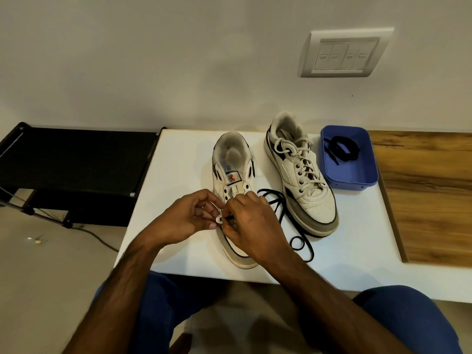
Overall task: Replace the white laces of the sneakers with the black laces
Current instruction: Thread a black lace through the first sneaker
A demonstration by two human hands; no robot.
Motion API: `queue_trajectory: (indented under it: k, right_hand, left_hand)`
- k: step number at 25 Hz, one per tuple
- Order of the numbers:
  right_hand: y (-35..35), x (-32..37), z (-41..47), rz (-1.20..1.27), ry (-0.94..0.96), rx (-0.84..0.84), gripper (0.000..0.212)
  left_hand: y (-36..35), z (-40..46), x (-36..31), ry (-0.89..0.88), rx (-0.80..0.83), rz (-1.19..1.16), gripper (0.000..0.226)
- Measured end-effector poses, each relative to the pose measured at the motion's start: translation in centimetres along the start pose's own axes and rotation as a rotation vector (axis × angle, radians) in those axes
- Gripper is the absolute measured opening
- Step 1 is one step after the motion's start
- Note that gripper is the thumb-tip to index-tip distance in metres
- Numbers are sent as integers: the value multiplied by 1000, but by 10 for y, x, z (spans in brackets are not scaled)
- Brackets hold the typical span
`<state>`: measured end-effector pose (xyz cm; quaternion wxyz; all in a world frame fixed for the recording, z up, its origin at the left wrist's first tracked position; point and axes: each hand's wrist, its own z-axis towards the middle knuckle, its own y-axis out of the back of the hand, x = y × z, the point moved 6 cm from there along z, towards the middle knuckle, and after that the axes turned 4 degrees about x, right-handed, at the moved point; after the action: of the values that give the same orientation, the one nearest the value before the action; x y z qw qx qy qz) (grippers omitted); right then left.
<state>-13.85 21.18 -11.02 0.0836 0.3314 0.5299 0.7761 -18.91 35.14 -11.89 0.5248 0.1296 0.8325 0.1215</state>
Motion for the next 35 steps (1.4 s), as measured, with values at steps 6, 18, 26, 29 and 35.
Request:
queue_trajectory:
  k: [6, 18, 26, 29, 35]
  right_hand:
    - [-3, 3, 0, -59, -19, 20, 14]
    - [5, -2, -5, 12, 13, 101, 24]
    - [4, -7, -3, -8, -44, 115, 37]
    - [8, -10, -4, -50, -61, 66, 41]
    - [12, -18, -4, 2, -98, 33, 41]
  left_hand:
    - [-2, 1, -4, -42, -58, 47, 36]
    - [1, -4, -6, -153, 27, 209, 16]
    - [50, -37, -38, -415, -224, -618, 25]
    - [37, -24, -8, -113, -174, 160, 34]
    - [-11, 1, -8, -79, 54, 653, 19]
